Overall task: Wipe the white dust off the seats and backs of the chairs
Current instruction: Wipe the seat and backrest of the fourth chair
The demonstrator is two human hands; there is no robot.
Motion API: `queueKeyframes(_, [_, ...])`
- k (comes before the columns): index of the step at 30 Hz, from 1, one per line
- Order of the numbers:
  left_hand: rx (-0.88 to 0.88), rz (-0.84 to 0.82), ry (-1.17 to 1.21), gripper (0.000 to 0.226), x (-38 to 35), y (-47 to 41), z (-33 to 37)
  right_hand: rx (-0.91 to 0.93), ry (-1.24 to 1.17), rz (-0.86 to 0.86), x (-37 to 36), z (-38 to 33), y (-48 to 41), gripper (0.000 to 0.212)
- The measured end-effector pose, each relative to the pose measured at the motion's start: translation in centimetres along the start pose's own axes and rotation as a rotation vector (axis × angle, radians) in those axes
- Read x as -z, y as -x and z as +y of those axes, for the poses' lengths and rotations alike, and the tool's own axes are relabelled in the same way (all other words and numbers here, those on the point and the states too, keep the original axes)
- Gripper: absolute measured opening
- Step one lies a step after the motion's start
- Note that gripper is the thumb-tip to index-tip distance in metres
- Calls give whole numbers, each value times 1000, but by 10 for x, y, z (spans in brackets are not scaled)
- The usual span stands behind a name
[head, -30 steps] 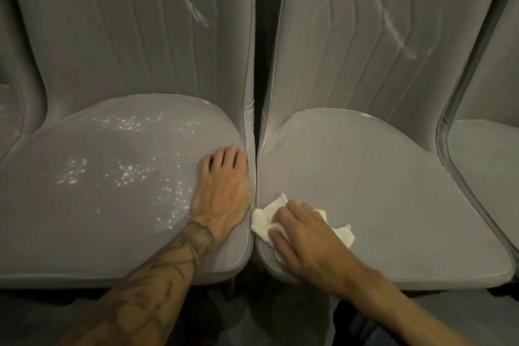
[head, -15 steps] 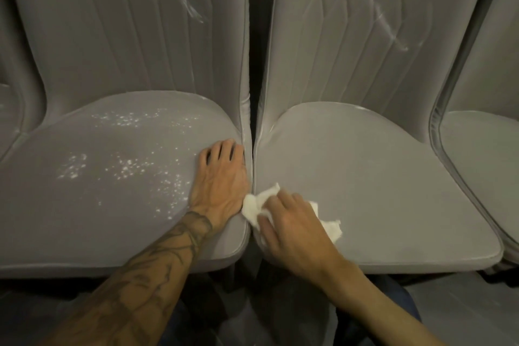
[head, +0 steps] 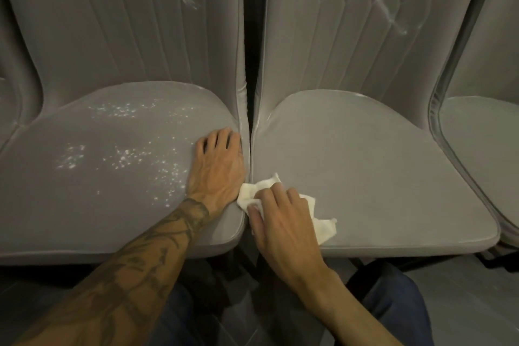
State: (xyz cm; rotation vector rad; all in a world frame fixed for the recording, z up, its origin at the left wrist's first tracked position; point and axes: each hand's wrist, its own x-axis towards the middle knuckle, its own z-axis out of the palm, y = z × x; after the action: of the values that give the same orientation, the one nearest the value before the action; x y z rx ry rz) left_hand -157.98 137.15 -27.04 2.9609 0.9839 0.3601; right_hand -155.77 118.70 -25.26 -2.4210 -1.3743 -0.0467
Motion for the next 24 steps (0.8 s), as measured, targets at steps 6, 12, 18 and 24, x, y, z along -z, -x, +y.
queueKeyframes(6, [-28,39,-4,41,2,1,1,48,31,20,18,40,58,20])
queueKeyframes(12, [-31,29,-10,41,4,2,3,-37,61,98,4,5,33,19])
queueKeyframes(18, [-43,47,-7,38,8,3,6,55,72,50,27,65,59,26])
queueKeyframes(24, [-61,141,54,33,18,9,32,-139,110,143,20,51,55,23])
